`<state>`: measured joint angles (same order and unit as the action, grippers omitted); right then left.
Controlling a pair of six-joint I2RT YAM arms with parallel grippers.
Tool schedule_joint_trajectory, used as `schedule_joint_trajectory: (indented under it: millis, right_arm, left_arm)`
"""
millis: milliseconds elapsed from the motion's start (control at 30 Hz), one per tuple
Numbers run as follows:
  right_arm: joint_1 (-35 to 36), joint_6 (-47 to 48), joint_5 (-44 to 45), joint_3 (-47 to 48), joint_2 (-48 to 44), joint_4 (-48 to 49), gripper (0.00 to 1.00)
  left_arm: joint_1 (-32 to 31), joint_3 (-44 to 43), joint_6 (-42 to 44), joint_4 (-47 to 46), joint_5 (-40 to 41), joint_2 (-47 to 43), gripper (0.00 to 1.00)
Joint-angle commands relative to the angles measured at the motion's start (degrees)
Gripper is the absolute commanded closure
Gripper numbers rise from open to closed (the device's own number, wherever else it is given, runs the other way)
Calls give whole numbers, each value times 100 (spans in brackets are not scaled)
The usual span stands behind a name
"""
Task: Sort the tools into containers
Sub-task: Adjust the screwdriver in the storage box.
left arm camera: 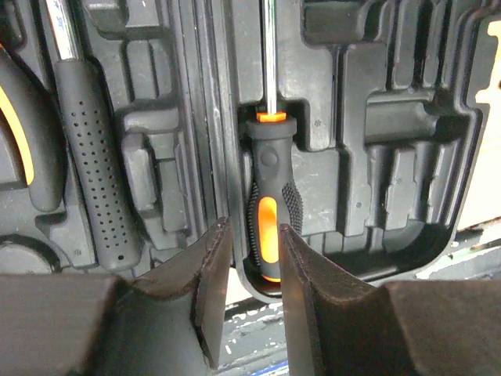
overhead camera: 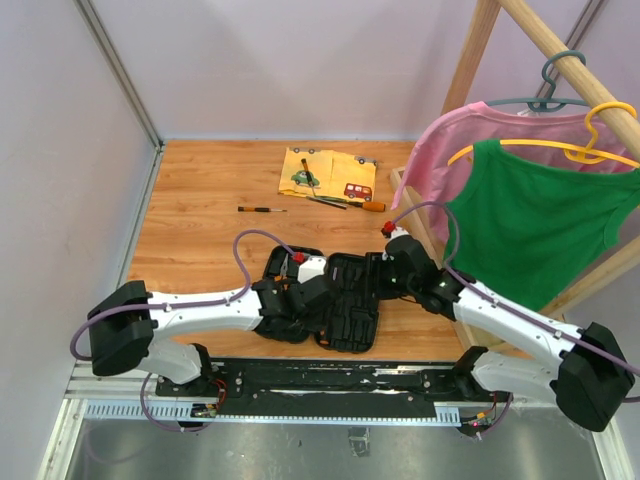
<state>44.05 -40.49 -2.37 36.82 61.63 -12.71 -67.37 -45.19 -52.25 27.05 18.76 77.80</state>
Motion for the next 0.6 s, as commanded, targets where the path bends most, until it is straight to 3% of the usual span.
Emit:
schedule_joint_trajectory:
  millis: [0,567]
  right_arm:
    - [-204,-47,-279,285,345,373,47]
    - [-363,-7,-519,612,1132,612,47]
  left_arm:
    - [-72,-325,-159,94,341,220,64]
    - [-160,-508,-84,182,270,605,64]
